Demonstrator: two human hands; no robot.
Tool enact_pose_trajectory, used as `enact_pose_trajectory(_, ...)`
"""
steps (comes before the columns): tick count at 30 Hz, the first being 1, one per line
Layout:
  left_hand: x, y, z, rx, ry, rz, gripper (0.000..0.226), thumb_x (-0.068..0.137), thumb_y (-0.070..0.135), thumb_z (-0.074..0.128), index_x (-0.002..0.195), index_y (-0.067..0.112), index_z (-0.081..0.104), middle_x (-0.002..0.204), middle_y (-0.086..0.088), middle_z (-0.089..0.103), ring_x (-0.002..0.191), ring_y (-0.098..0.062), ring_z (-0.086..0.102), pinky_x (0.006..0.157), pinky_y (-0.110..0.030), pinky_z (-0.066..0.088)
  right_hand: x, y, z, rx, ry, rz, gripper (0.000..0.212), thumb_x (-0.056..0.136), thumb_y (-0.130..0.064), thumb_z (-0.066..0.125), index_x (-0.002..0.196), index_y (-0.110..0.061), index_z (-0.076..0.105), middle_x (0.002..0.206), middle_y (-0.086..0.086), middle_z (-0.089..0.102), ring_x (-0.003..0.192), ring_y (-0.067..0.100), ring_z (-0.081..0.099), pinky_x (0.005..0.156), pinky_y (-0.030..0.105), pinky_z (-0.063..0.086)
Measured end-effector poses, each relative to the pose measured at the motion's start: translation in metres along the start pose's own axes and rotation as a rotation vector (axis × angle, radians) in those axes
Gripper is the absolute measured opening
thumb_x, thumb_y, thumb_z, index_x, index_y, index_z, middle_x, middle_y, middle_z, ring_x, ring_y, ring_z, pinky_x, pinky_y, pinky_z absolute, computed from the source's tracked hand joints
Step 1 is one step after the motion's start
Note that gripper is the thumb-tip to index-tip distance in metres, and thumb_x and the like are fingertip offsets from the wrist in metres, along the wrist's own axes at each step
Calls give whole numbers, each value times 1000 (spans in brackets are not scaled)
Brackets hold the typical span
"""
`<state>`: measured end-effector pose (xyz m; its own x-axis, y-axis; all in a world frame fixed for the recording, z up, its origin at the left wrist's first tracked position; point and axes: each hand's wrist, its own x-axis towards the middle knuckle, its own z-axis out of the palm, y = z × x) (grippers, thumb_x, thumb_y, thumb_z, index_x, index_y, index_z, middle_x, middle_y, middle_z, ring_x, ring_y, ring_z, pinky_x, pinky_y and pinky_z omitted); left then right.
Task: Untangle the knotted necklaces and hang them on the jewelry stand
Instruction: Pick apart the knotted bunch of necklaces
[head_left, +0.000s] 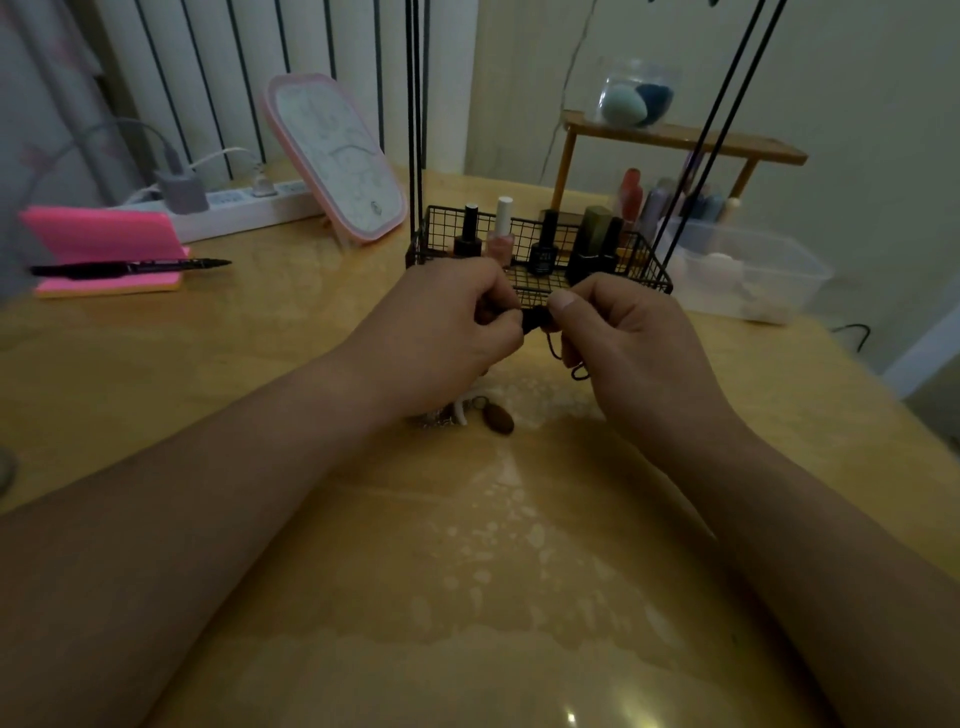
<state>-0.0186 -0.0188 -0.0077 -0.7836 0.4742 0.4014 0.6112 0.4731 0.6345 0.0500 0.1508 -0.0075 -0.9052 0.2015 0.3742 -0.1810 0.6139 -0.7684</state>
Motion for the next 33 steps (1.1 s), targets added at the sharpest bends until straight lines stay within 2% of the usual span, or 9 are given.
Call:
enact_pose_trajectory(5,1,-1,2,70,39,41,9,98,24,64,105,19,66,85,11,62,71,3,57,56,-10,38,-1,-3,4,37,22,28,29,106,-34,55,86,-19,69,73,-3,67,62,-1,55,54,10,39)
enact_pose_trajectory(8,0,1,0,54,-24,78,6,102,21,59,107,19,61,80,10,58,69,6,56,56,-10,39,1,-2,3,135,13,135,31,107,-33,53,87,-15,68,70,-3,64,58,1,51,54,18,40)
enact_pose_trajectory(10,0,2,-3,16,-121,95,6,105,22,54,108,22,59,82,7,63,72,-1,61,58,-14,45,3,-2,-1,208,-6,209,30,108,-33,52,86,-16,65,67,-5,58,56,4,47,55,24,36)
enact_pose_trajectory(14,-2,3,-7,-37,-205,97,13,107,21,51,99,30,56,80,9,65,69,-8,63,56,-14,46,4,-1,-5,272,-66,281,28,108,-32,51,86,-17,59,62,-6,50,49,6,40,48,24,31)
enact_pose_trajectory(19,-1,3,-4,-12,-155,101,5,104,22,54,105,22,59,80,1,64,67,-14,60,52,-22,45,4,-2,-4,308,-69,261,31,107,-32,51,83,-16,61,60,-6,49,49,7,41,52,31,30)
enact_pose_trajectory(22,-1,5,-3,-22,-146,41,7,103,25,55,99,21,60,80,2,65,65,-14,62,56,-30,53,1,-1,-2,100,30,95,36,108,-33,50,78,-18,61,63,-6,55,56,5,47,58,30,38)
enact_pose_trajectory(24,-1,5,-1,12,-128,15,10,102,29,57,96,21,61,80,2,65,66,-14,62,58,-35,53,0,-1,2,6,107,2,37,109,-33,50,80,-15,65,68,-4,62,60,3,52,58,22,41)
enact_pose_trajectory(30,-1,3,4,58,-1,29,8,97,26,63,98,19,60,77,6,60,68,-7,55,52,-16,39,0,-2,4,125,141,62,38,108,-32,53,82,-13,71,72,1,70,56,0,51,54,16,41)
enact_pose_trajectory(33,-1,2,3,55,71,78,6,96,20,65,101,17,62,89,20,55,88,-4,59,58,-4,36,1,-1,3,162,92,130,37,108,-32,53,84,-11,71,66,-2,66,53,1,50,50,14,39)
